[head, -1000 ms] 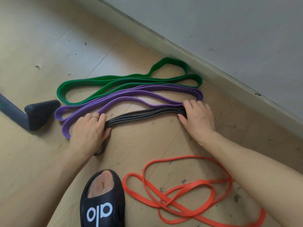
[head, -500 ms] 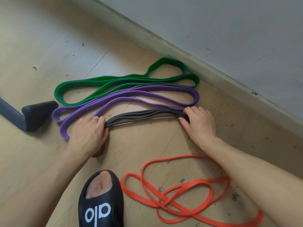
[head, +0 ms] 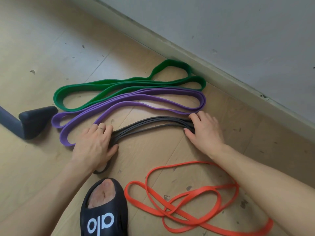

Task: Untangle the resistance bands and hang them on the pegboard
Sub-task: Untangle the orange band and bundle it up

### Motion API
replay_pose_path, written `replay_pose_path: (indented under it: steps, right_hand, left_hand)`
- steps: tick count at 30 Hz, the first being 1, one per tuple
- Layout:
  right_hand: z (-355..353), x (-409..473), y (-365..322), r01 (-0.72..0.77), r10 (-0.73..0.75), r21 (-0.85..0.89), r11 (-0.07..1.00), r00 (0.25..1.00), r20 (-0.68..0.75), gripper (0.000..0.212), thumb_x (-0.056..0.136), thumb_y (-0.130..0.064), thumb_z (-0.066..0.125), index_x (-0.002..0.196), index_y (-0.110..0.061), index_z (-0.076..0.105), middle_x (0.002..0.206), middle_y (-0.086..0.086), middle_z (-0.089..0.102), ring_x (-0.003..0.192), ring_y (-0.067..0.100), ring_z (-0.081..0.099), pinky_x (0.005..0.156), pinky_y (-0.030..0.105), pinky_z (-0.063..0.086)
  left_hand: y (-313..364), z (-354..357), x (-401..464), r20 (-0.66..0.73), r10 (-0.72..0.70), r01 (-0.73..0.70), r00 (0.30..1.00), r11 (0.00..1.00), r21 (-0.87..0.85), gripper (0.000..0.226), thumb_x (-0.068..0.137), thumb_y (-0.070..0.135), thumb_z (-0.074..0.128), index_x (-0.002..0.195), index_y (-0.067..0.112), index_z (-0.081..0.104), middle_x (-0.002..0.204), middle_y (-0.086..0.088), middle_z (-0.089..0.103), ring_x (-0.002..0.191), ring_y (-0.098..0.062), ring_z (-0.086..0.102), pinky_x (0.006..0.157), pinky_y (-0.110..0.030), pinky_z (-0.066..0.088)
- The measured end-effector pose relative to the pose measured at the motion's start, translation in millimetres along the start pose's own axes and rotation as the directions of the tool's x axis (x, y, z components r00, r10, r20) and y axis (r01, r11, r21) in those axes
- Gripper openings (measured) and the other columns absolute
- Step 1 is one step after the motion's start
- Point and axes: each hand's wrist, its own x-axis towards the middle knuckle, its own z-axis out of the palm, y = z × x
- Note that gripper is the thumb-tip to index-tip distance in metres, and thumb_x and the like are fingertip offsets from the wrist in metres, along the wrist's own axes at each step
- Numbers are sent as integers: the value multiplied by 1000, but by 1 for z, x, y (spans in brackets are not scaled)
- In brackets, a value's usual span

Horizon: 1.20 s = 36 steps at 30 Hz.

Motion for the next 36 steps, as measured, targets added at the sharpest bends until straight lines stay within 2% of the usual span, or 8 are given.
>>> replay_pose_path:
  steps: [8,13,18,22,24,29,33,36]
  right_hand:
    - [-6,-13,-10,-20,17,-66,998,998,-56,59,79,-49,76,119,-9,59,114,13,61,105,34,59,95,45,46]
    - [-8,-45,-16,51,-22,110,993,967,-254,24,86,-29,62,100,-10,60,95,10,57,88,31,55,78,42,43]
    - [3,-97,-30,241,-250,135,961,966,62,31,76,-24,58,105,-15,61,98,3,57,91,25,55,81,39,51]
    - [7,-108,-37,157,-175,97,983,961,213,34,62,-15,76,92,-19,60,83,3,58,78,28,61,68,38,49]
    - [4,-110,-38,111,-139,118,987,953,271,30,63,-10,77,87,-17,60,77,5,59,72,31,65,62,38,51]
    - [-40,-110,-44,40,-75,171,984,976,204,17,97,-22,51,108,-11,58,110,12,51,93,39,61,67,42,35]
    - [-99,-113,-45,54,-115,368,928,983,146,7,93,-24,46,92,-19,40,100,3,40,80,39,55,66,45,45]
    - [-163,-124,-44,-55,-50,532,845,982,181,9,89,-23,52,84,-22,45,89,-1,54,82,29,56,70,42,49]
  left_hand:
    - [25,-2,9,-33,-11,10,999,999,-33,65,83,60,68,120,8,56,105,-14,64,90,-34,61,76,-42,48]
    - [30,-8,13,-45,-10,6,999,996,-84,62,86,58,65,124,9,55,107,-13,61,93,-31,60,79,-42,50]
    - [67,-21,6,-177,248,-275,953,950,-150,45,89,48,62,112,10,58,101,-10,55,86,-31,57,74,-43,49]
    - [114,-11,-8,9,407,-381,914,863,-333,48,87,60,53,107,17,54,100,-5,58,86,-28,59,74,-40,51]
    - [128,-4,-14,118,465,-413,877,858,-306,33,87,42,60,106,17,52,99,-6,59,88,-30,62,75,-41,50]
    - [121,-26,-18,214,448,-344,868,853,-392,28,83,20,54,111,15,55,100,-6,59,88,-35,64,72,-42,52]
    - [116,-95,-16,217,447,-280,868,801,-530,31,90,27,69,116,17,56,99,5,55,91,-19,60,82,-33,50]
    - [122,-169,-22,242,474,-273,847,776,-569,42,88,39,76,123,27,57,116,11,62,106,-9,61,89,-27,50]
